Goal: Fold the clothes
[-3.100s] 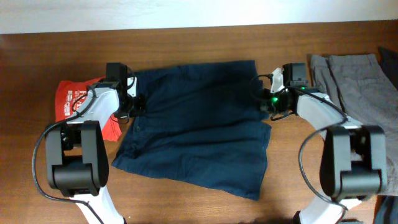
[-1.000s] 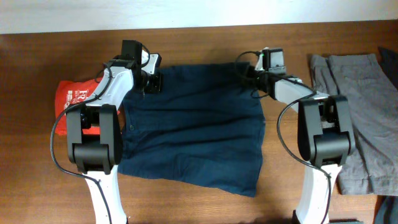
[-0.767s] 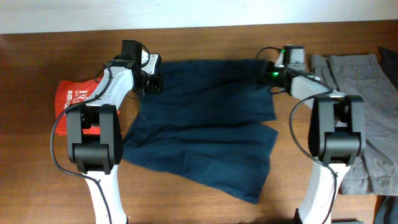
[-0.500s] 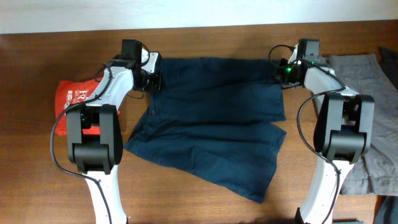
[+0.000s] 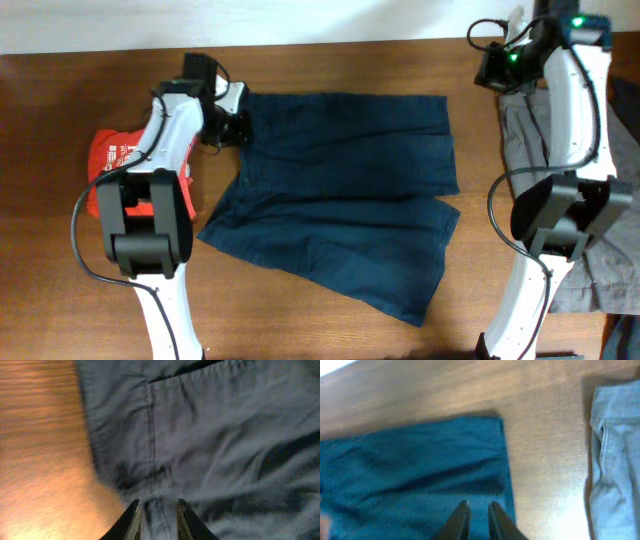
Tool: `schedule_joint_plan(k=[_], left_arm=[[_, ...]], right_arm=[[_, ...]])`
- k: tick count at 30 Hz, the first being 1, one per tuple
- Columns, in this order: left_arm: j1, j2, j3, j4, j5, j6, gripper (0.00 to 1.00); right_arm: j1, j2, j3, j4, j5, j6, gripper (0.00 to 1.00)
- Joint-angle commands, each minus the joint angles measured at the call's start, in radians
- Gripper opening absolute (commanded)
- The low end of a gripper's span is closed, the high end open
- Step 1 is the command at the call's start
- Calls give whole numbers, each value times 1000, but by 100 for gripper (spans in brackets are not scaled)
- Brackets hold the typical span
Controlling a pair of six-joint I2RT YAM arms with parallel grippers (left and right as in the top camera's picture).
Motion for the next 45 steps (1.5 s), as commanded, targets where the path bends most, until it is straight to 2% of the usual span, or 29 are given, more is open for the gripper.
schedule_joint_plan(k=[1, 4, 5, 10, 16, 18, 24, 26, 29, 34, 39, 45], left_arm=[[37, 4, 165, -134, -4, 43, 24], [61, -2, 307, -280, -5, 56, 24], [76, -8, 399, -373, -17, 82, 24], [90, -57, 566, -560, -157, 88, 21], [86, -230, 593, -651, -226, 87, 21], [85, -293, 593, -675, -267, 81, 21], [86, -429, 589, -742, -270, 25, 22], [86, -461, 534, -742, -270, -10, 22], [86, -495, 414, -742, -270, -44, 22], [86, -535, 143, -722, -270, -53, 20], [85, -556, -166, -583, -256, -54, 21], [86, -556, -506, -346, -233, -54, 31]], right_arm=[[5, -51, 142, -101, -55, -84, 24], [6, -101, 211, -170, -70, -83, 29], [10, -146, 240, -208, -70, -83, 31], [16, -278, 256, -283, -69, -83, 37], [23, -425, 256, -341, -69, -82, 43], [33, -480, 249, -341, -69, -78, 47], [98, -616, 235, -341, -43, 3, 60], [140, -660, 202, -341, -42, 12, 66], [210, -724, 116, -341, -6, 48, 68], [340, -842, -153, -341, 157, 150, 71], [376, -895, -549, -328, 214, 233, 75], [376, -878, -1071, -168, 19, 209, 68]])
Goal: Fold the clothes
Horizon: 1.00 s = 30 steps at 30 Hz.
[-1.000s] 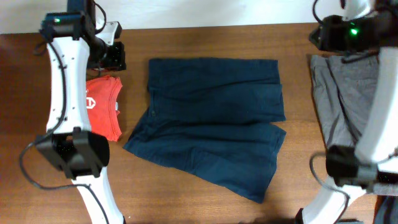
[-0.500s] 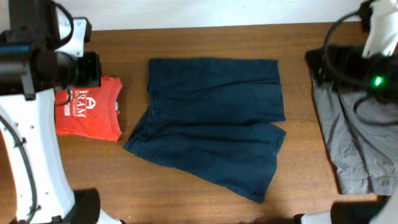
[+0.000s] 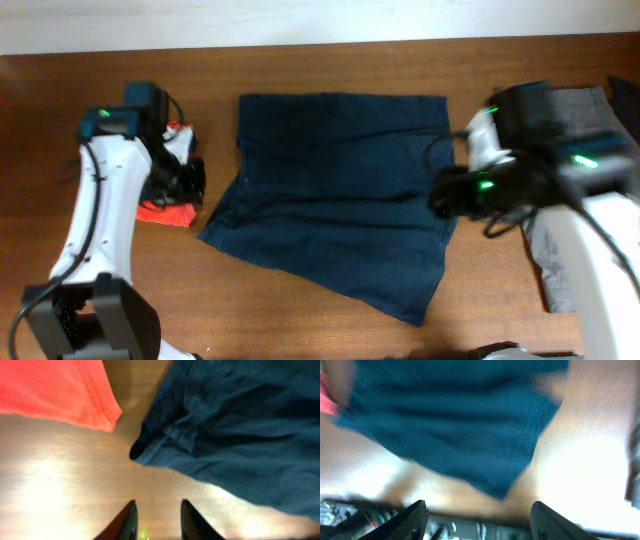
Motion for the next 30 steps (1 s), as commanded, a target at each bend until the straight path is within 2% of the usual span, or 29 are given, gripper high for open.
schedule_joint_plan(k=[1, 4, 10, 12, 17, 21, 23, 26, 30], left_arm=[[-1, -17, -164, 87, 31, -10, 32], [-1, -16, -280, 190, 67, -10, 39], [-1, -16, -402, 338, 84, -10, 45], [-1, -16, -414, 354, 84, -10, 48], [-1, -16, -415, 373, 84, -10, 47], [-1, -16, -415, 380, 85, -29, 47], [-1, -16, -415, 385, 84, -29, 47], [-1, -16, -415, 386, 84, -29, 47], [-1, -16, -415, 386, 84, -29, 47]], right_arm=[[10, 11, -264, 58, -119, 2, 68], [9, 14, -444, 117, -159, 5, 72], [9, 14, -680, 192, -162, 162, 71], [9, 14, -735, 212, -167, 192, 66], [9, 14, -895, 341, -279, 214, 59], [9, 14, -983, 509, -340, 219, 58], [9, 14, -1007, 563, -336, 221, 54], [9, 14, -1022, 599, -329, 221, 52], [9, 14, -1027, 591, -196, 279, 47]])
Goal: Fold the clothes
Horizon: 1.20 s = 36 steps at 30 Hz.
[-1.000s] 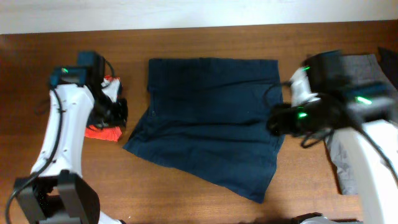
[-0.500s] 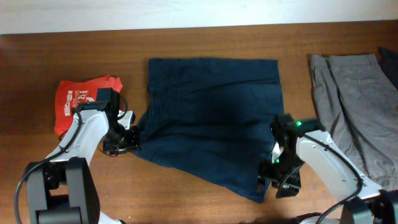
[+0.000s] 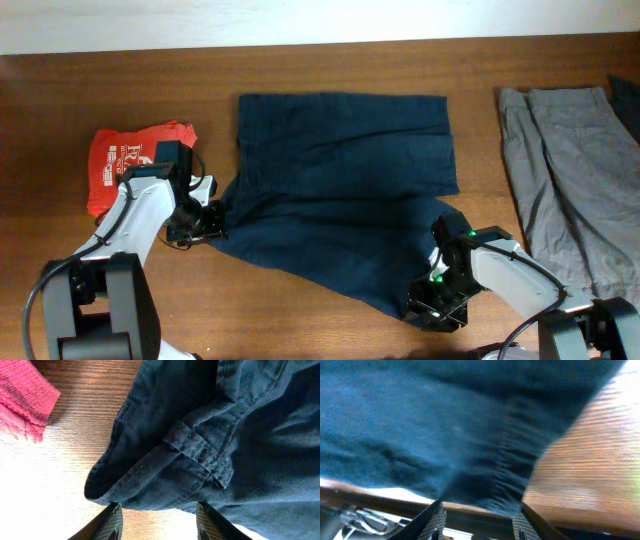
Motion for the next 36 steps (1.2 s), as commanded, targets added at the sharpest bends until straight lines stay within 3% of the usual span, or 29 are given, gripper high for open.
schedule_joint_plan(k=[1, 7, 18, 21, 23, 27, 32, 36], left_arm=[[-1, -16, -4, 2, 15, -7, 47], [-1, -16, -4, 0, 15, -7, 47], [0, -16, -4, -22, -35, -7, 47], [8, -16, -4, -15, -39, -17, 48], [16, -16, -4, -5, -39, -22, 49], [30, -16, -7, 30, -55, -22, 55], [31, -16, -34, 95, -176, -87, 56], [37, -15, -40, 129, -201, -138, 60]], right_arm=[[6, -14, -13, -3, 112, 69, 44], [5, -14, -12, 0, 217, 113, 4], [5, -22, 22, -105, 318, 126, 4], [6, -23, 22, -100, 273, 111, 17], [6, -23, 22, -87, 232, 87, 33], [6, -23, 22, -36, 91, -24, 47], [6, -23, 21, -7, 27, -80, 54], [6, -23, 21, 2, 24, -80, 55]])
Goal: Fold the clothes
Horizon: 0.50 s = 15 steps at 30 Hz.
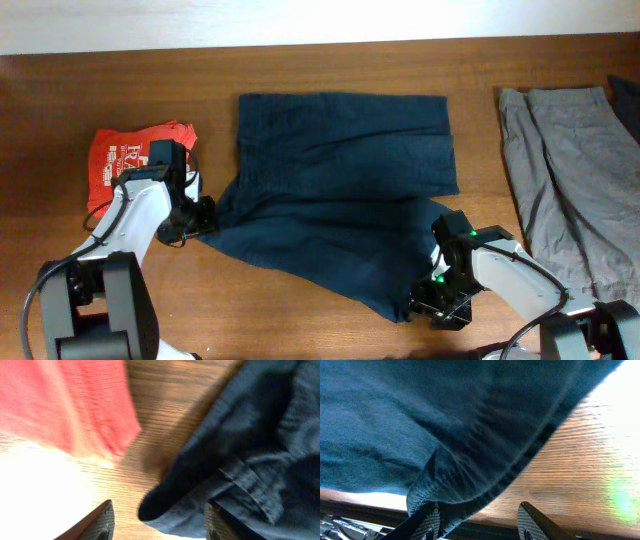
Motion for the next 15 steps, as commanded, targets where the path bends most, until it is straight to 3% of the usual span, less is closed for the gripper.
schedule_joint_plan(k=[1, 5, 8, 10, 11, 15], left_arm=[[9, -15, -27, 41, -57, -78, 60], [8, -13, -95, 119, 8, -79, 55], [8, -13, -152, 171, 34, -79, 30], [8, -13, -171, 185, 34, -78, 6], [8, -13, -174, 185, 34, -78, 1], [8, -13, -175, 187, 34, -78, 0]], right_arm=[[6, -13, 15, 8, -40, -24, 55], [6, -13, 15, -8, -42, -12, 54], [6, -13, 15, 9, -78, -28, 54], [6, -13, 16, 6, -95, -39, 54], [6, -13, 16, -6, -94, -38, 53], [5, -16, 16, -3, -155, -19, 50]])
